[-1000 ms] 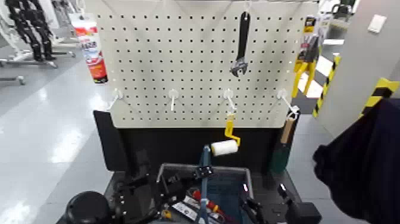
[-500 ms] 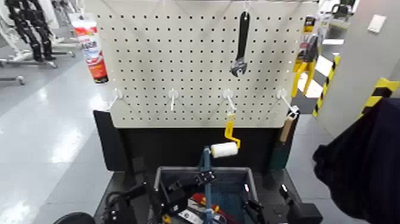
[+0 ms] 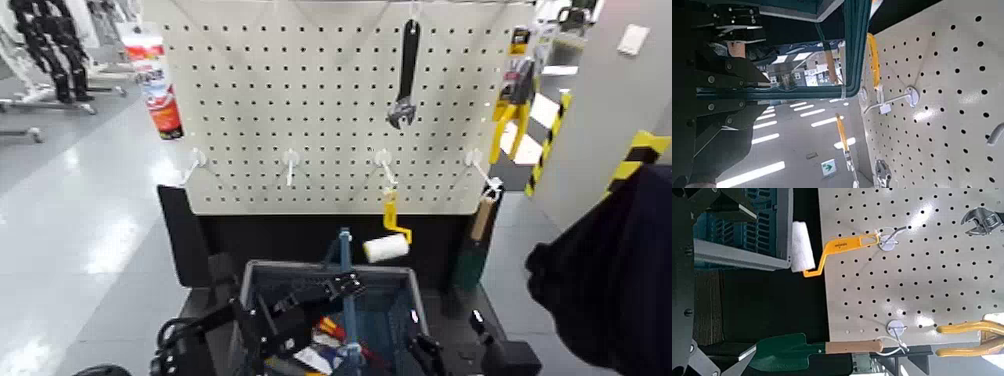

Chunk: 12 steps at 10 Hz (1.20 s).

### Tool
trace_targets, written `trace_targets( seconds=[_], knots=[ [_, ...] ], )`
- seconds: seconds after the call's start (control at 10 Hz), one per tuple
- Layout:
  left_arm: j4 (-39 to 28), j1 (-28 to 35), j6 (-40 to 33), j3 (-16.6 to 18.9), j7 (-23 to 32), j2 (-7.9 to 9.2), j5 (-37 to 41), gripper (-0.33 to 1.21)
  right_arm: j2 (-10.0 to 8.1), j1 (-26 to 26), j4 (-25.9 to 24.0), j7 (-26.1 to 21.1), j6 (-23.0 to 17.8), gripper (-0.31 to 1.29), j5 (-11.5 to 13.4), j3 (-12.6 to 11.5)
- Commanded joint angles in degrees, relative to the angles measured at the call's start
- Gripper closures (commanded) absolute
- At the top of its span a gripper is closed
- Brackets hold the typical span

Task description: Grasp the handle of the crate.

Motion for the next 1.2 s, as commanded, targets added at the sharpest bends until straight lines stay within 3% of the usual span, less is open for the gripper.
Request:
trace_targets(
  seconds=[0.1, 1.2],
  knots=[
    [-0.1, 1.4, -0.4, 0.5, 0.0, -0.78, 1.3, 1.18, 0.01, 0.0, -0.1, 0.0, 0.1, 0.14, 0.2, 0.1],
    [0.8, 2.9, -0.2, 1.3, -0.5, -1.66, 1.4, 1.18, 0.01, 0.0, -0.6, -0.5, 0.5, 0.14, 1.9, 0.3]
  ],
)
